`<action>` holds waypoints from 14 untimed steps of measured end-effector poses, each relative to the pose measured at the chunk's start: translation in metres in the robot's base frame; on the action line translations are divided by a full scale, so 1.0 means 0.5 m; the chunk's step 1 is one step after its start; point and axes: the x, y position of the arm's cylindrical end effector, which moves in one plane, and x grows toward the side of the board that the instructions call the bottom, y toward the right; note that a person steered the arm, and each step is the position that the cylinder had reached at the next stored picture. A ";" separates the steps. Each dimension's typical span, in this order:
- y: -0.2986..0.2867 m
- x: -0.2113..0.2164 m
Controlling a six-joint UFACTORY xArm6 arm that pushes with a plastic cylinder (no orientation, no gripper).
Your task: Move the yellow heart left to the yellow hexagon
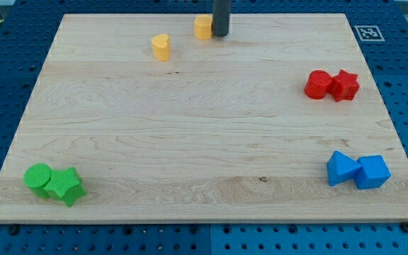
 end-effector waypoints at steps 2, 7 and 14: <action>-0.070 0.200; -0.280 0.134; -0.224 0.083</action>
